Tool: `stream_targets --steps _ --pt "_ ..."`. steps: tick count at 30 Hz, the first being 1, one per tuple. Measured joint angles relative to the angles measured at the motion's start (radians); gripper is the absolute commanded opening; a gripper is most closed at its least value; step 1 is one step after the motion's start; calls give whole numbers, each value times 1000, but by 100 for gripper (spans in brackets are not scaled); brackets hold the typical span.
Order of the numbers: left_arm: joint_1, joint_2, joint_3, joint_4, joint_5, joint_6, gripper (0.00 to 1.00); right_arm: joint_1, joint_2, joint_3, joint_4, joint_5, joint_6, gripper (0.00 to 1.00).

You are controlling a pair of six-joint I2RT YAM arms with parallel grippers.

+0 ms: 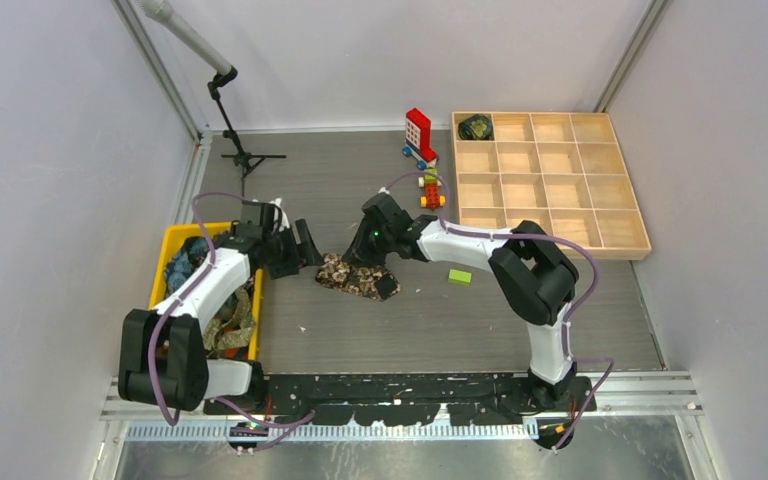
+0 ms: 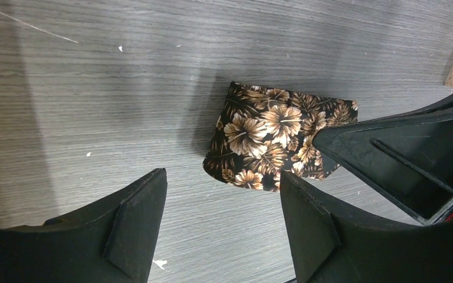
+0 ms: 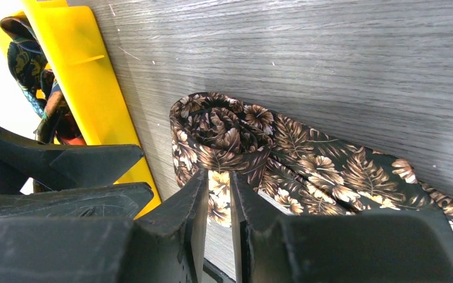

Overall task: Roll the ties
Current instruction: Roll the tie at the center of the board.

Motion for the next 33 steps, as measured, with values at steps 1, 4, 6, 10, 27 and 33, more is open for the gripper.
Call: stream_targets --steps 1,4,6,10,27,33 --pt "0 -4 -11 13 0 -6 72 0 3 0 2 -2 2 23" --pt "1 -17 -45 47 0 -23 72 0 14 0 8 -7 7 22" --pt "1 -21 -61 67 0 -33 72 0 19 -1 13 -8 11 21" --pt "1 -21 -96 133 9 -43 71 0 20 -8 27 -14 16 19" --pt "1 -16 -161 251 53 -63 71 0 32 -19 69 -56 -1 34" --pt "1 -16 -169 252 53 -63 71 1 -14 2 10 -47 -15 34"
